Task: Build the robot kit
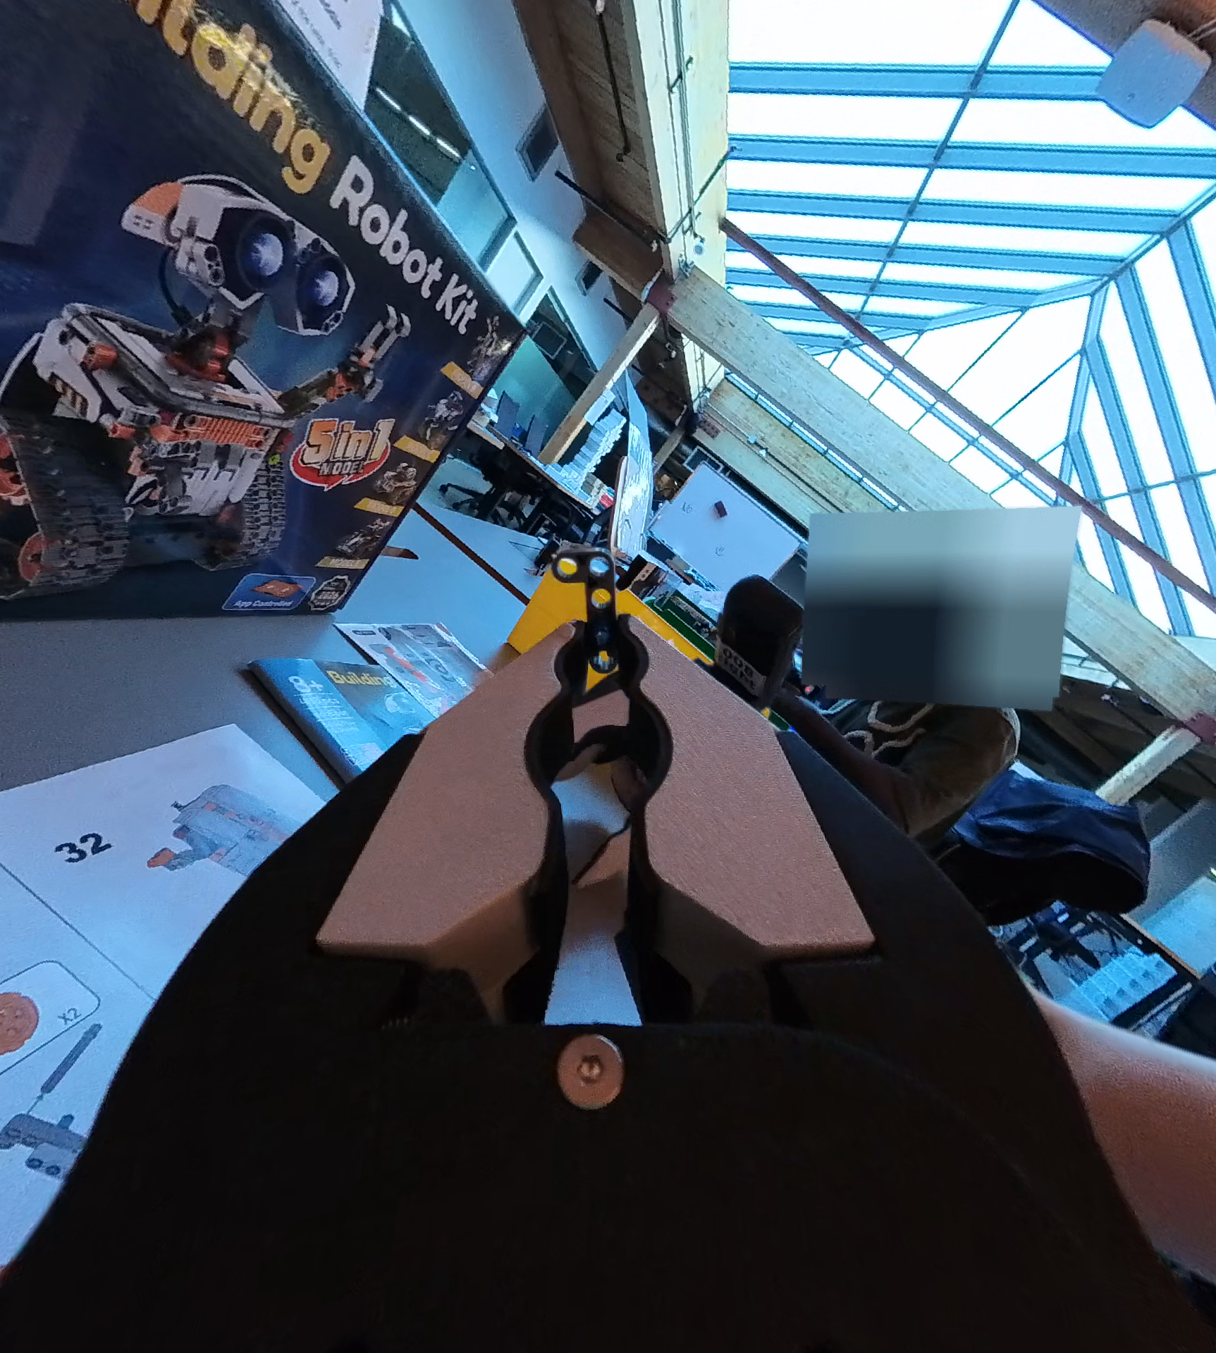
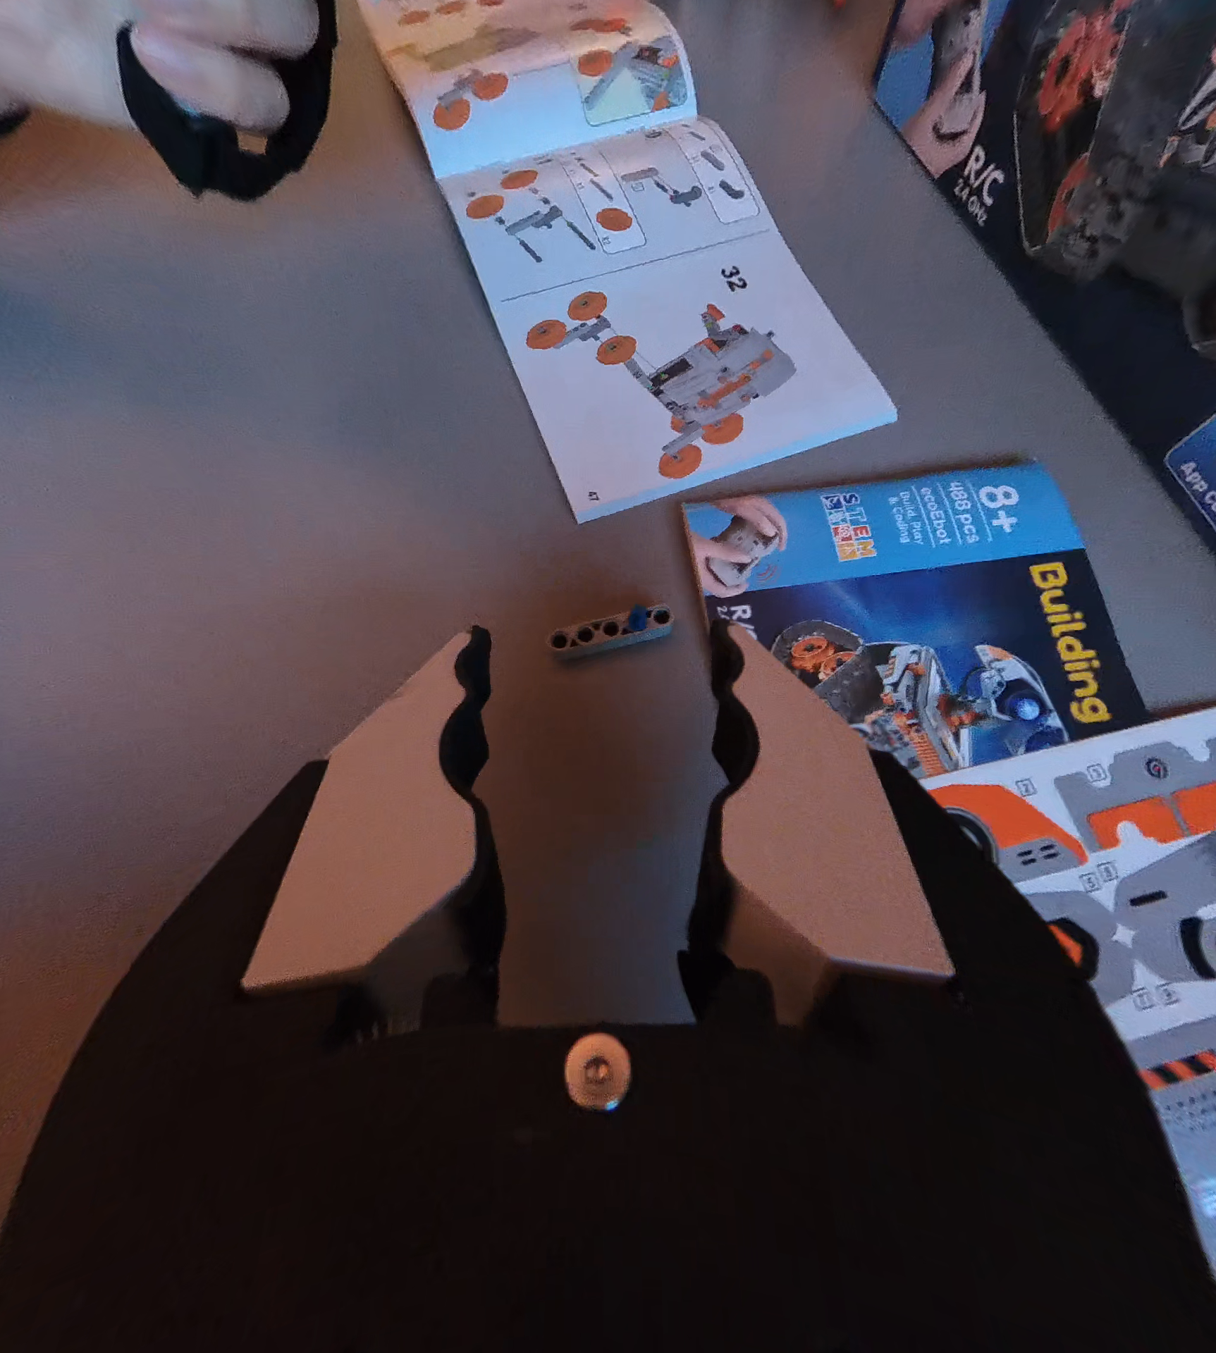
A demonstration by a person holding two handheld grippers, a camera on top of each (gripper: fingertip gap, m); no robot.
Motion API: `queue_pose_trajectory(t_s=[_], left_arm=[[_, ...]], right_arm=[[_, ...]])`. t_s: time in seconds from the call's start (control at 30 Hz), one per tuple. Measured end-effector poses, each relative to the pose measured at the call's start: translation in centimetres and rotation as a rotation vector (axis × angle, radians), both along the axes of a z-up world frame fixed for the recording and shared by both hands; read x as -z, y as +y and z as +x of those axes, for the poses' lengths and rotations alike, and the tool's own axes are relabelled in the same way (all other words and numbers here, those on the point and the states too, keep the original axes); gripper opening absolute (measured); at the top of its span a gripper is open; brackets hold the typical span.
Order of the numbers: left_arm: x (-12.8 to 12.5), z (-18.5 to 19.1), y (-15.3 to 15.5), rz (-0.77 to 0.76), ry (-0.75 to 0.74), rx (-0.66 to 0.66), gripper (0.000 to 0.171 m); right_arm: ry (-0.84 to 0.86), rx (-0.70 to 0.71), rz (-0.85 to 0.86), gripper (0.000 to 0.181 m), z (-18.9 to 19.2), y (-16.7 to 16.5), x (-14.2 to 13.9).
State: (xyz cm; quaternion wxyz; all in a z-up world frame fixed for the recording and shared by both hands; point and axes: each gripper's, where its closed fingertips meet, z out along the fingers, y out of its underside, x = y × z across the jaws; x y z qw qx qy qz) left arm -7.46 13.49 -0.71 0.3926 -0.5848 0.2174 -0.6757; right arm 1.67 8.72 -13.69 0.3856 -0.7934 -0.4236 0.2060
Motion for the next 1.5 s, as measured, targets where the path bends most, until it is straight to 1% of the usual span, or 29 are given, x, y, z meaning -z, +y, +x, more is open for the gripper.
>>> queue_pose_trajectory(t_s=[0.1,0.2,0.27,0.3,0.33,0.4,0.43,0.5,0.6,0.67,0.77,0.83,0.93,1.03,1.13,1.2,1.23,1.3,1.37,1.4,1.43,1.5], left_arm=[[0.3,0.4,-0.4,0.021,0.028,0.025,0.004],[0.7,0.9,-0.5,0.020,0.044,0.038,0.004],[0.8,1.1,-0.5,0.017,0.047,0.048,0.004],[0.9,1.2,-0.5,0.018,0.052,0.048,0.004],[1.0,1.2,-0.5,0.018,0.055,0.045,0.004],[1.0,1.2,-0.6,0.018,0.053,0.051,0.004],[1.0,1.2,-0.7,0.018,0.056,0.053,0.004],[0.8,1.0,-0.6,0.024,0.057,0.047,0.004],[0.1,0.1,-0.2,0.016,0.031,0.032,0.004],[-0.2,-0.7,0.4,0.012,0.021,0.011,0.004],[-0.2,-2.2,1.6,-0.002,0.017,-0.035,0.004],[-0.4,-3.2,2.2,-0.014,-0.001,-0.058,0.004],[-0.7,-4.2,2.7,-0.039,-0.037,-0.074,0.004],[-0.8,-4.3,2.9,-0.055,-0.049,-0.068,0.004],[-0.6,-4.0,2.9,-0.056,-0.042,-0.058,0.004],[-0.5,-3.9,2.8,-0.057,-0.040,-0.051,0.004],[-0.5,-4.0,2.8,-0.059,-0.043,-0.051,0.004],[-0.7,-4.2,2.8,-0.068,-0.061,-0.053,0.005],[-1.0,-4.4,2.9,-0.076,-0.082,-0.046,0.004],[-1.1,-4.4,2.8,-0.079,-0.089,-0.040,0.004],[-1.1,-4.4,2.8,-0.079,-0.090,-0.037,0.004],[-0.9,-4.3,2.9,-0.079,-0.082,-0.039,0.004]], right_arm=[[-0.052,-0.023,-0.031,0.051,0.5,0.5,1.2],[-0.003,-0.055,-0.043,0.052,-0.2,0.4,1.5],[-0.010,-0.085,-0.053,0.051,-0.8,0.3,1.8],[-0.053,-0.083,-0.039,0.046,-0.6,0.6,2.3],[-0.043,-0.085,-0.014,0.038,-0.8,0.9,2.1],[-0.066,-0.081,-0.034,0.038,-0.6,0.9,2.2],[-0.110,-0.083,-0.057,0.038,-0.4,0.5,2.2],[-0.317,-0.093,-0.097,0.039,0.7,-0.6,2.3],[-0.639,-0.173,-0.211,0.039,1.9,-3.2,2.5],[-0.801,-0.210,-0.276,0.039,2.6,-4.0,2.6],[-0.906,-0.240,-0.338,0.039,2.6,-4.2,2.8],[-0.933,-0.259,-0.348,0.040,2.5,-4.1,2.8],[-0.889,-0.245,-0.366,0.041,2.3,-4.1,2.9],[-0.839,-0.227,-0.374,0.042,2.3,-4.1,2.9],[-0.862,-0.235,-0.365,0.041,2.4,-4.1,2.8],[-0.862,-0.229,-0.365,0.044,2.6,-4.3,2.8],[-0.840,-0.223,-0.344,0.049,2.7,-4.2,2.7],[-0.706,-0.233,-0.283,0.053,2.5,-4.2,2.4],[-0.497,-0.238,-0.186,0.059,1.9,-3.7,1.8],[-0.387,-0.231,-0.158,0.058,1.7,-3.5,1.5],[-0.310,-0.224,-0.132,0.058,1.8,-3.1,1.4],[-0.223,-0.210,-0.101,0.058,2.2,-2.7,1.5]])
